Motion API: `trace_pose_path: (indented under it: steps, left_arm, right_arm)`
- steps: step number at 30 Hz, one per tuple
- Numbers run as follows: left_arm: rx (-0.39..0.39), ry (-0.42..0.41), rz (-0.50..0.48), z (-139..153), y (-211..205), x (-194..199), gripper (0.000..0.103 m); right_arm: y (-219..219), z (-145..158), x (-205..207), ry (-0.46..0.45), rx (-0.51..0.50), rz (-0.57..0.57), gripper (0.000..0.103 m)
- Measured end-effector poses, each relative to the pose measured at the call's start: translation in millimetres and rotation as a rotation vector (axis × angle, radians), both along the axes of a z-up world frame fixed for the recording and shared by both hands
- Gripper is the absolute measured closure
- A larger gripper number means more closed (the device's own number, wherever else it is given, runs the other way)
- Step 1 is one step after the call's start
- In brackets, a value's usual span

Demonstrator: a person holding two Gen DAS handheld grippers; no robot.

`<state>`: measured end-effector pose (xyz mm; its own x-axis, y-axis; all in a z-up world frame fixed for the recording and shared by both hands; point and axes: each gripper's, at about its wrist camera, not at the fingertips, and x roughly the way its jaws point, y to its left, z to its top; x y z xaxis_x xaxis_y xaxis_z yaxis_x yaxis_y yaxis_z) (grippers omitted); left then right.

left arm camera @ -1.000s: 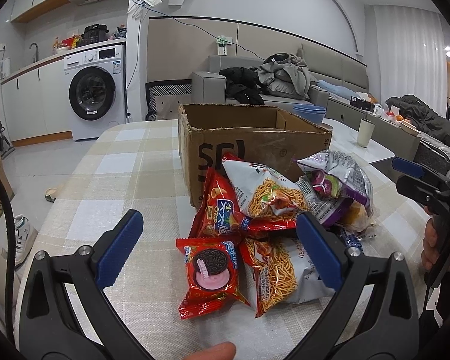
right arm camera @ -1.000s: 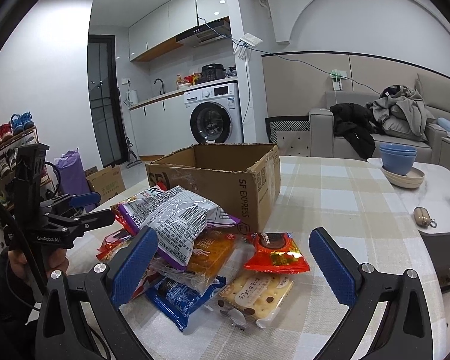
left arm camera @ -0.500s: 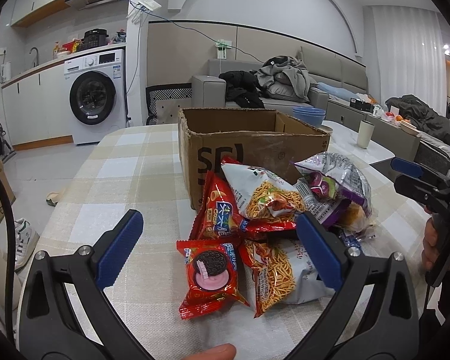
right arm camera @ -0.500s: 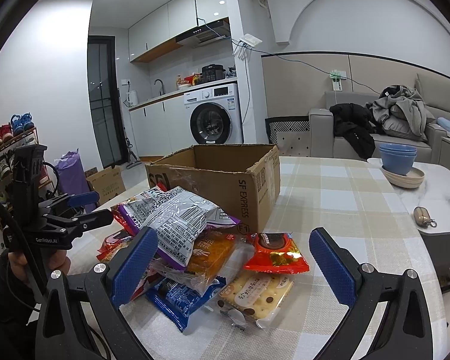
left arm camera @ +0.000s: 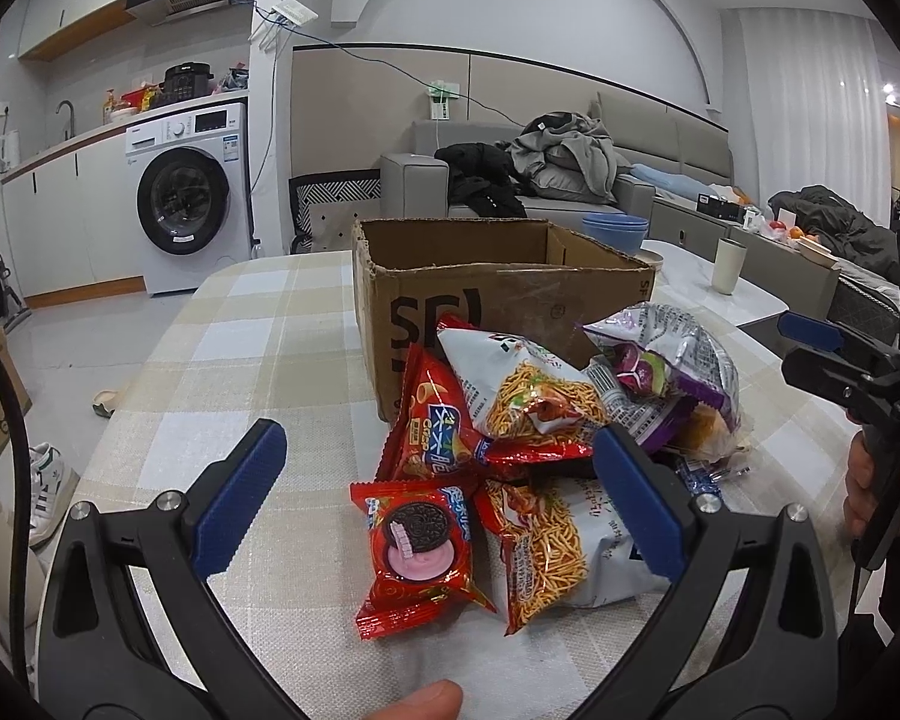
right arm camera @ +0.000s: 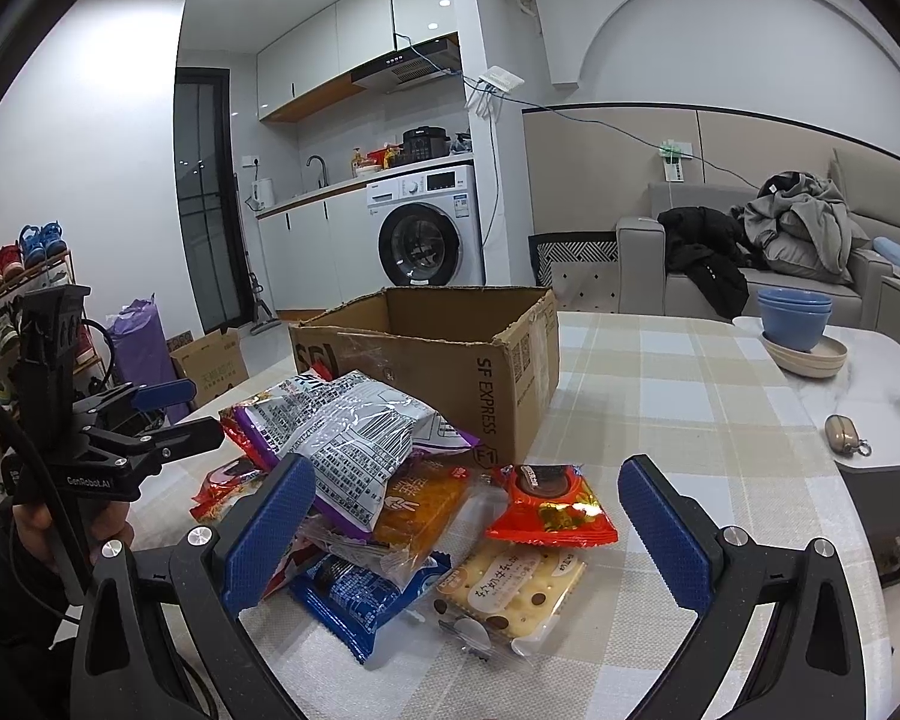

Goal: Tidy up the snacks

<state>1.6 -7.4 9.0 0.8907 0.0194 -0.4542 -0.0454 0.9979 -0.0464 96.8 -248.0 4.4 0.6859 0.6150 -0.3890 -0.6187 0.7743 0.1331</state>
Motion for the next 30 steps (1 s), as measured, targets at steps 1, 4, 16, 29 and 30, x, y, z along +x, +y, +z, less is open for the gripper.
trace_pose_path:
  steps: [1, 4, 16, 29, 30]
  left_arm:
    - [-0.003, 0.001, 0.001, -0.2, 0.4, 0.2, 0.001]
    - [-0.01, 0.004, 0.007, -0.9, 2.1, 1.6, 0.001]
    - [-0.019, 0.021, 0.026, -3.8, 5.7, 7.2, 0.001]
    - [-0.028, 0.032, 0.036, -5.6, 6.7, 9.8, 0.001]
    - [-0.028, 0.036, 0.039, -5.9, 6.9, 10.4, 0.001]
  right_arm:
    - [-0.1, 0.4, -0.5, 0.001, -0.004, -0.001, 0.0]
    - [1.3, 0.3, -0.8, 0.002, -0.017, -0.004, 0.0]
    - [1.3, 1.6, -3.9, 0.007, -0.023, -0.008, 0.0]
    - [18.0, 4.4, 4.1, 0.037, -0.05, 0.021, 0.0]
    - [20.0, 3.9, 4.6, 0.04, -0.053, 0.023, 0.0]
